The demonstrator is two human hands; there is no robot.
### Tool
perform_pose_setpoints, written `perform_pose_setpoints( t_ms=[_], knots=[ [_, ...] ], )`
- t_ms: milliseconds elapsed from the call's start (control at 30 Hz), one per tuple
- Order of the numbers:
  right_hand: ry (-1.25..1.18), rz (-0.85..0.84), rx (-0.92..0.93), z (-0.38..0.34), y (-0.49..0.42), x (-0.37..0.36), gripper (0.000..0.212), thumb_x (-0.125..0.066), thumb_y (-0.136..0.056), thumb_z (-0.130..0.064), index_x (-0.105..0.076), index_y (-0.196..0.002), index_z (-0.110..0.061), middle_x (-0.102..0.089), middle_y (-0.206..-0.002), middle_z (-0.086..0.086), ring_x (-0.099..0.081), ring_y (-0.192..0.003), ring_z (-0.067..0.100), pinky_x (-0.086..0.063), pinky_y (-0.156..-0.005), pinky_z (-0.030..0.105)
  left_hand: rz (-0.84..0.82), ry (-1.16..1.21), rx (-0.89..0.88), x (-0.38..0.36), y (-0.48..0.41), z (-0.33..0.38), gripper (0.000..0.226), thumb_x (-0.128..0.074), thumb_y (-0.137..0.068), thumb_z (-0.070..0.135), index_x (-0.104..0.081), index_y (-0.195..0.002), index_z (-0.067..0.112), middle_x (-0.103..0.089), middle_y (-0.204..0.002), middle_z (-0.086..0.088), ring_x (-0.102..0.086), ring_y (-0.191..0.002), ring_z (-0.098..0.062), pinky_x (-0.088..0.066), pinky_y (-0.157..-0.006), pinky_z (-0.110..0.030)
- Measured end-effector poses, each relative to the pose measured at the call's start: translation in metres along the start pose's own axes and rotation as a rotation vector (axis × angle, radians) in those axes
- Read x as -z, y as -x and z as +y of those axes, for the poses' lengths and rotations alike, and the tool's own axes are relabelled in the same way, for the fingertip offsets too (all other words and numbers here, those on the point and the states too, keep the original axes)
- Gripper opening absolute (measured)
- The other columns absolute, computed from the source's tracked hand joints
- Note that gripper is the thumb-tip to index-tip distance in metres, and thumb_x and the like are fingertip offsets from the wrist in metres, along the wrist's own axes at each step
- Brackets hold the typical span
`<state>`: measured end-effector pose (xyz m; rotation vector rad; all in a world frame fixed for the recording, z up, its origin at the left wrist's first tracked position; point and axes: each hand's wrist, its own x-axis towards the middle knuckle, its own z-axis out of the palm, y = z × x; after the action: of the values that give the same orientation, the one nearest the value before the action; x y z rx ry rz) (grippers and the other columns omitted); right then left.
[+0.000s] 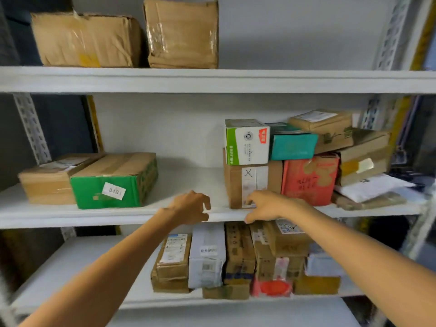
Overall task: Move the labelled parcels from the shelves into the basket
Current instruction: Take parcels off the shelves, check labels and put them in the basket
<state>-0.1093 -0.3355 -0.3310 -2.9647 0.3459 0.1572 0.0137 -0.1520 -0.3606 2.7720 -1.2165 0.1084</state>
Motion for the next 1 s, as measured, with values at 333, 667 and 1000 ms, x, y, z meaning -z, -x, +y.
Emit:
perform_pose_setpoints(
  t_ms=[333,667,1000],
  knots=[
    [0.018,0.014,0.082,0.070,0.040,0.021,0.058,-0.071,-0.084,-0.036,-0.050,-0.132,-0.012,-0.049,-0.132,0.008,-0.054,-0.111,0.024,-0.048,-0.095,0.037,-0.082,0.045,0.204,0.000,0.010,0.059,0.026,-0.063,-0.087,0.040,-0.064,-0.111,0.029,-0.063,-0.116,0.000,-0.060,-0.099,-0.018,-0.048,-0.090,-0.030],
    [-0.041,0.314,0.141,0.071,0.053,0.056,0.046,-0.066,-0.089,-0.030,-0.049,-0.129,-0.014,-0.056,-0.125,0.006,-0.059,-0.105,0.021,-0.052,-0.085,0.033,0.024,0.001,0.277,0.056,0.002,0.069,0.039,-0.062,-0.090,0.033,-0.055,-0.126,0.020,-0.055,-0.129,-0.004,-0.054,-0.112,-0.022,-0.042,-0.096,-0.030],
    [-0.090,0.695,0.176,0.053,0.039,0.098,0.040,-0.061,-0.090,-0.025,-0.043,-0.124,-0.014,-0.058,-0.113,0.005,-0.052,-0.089,0.017,-0.034,-0.056,0.021,0.224,0.099,0.270,0.105,-0.037,0.090,0.064,-0.067,-0.087,0.018,-0.032,-0.140,0.008,-0.054,-0.130,-0.015,-0.055,-0.113,-0.029,-0.048,-0.087,-0.034]
  ],
)
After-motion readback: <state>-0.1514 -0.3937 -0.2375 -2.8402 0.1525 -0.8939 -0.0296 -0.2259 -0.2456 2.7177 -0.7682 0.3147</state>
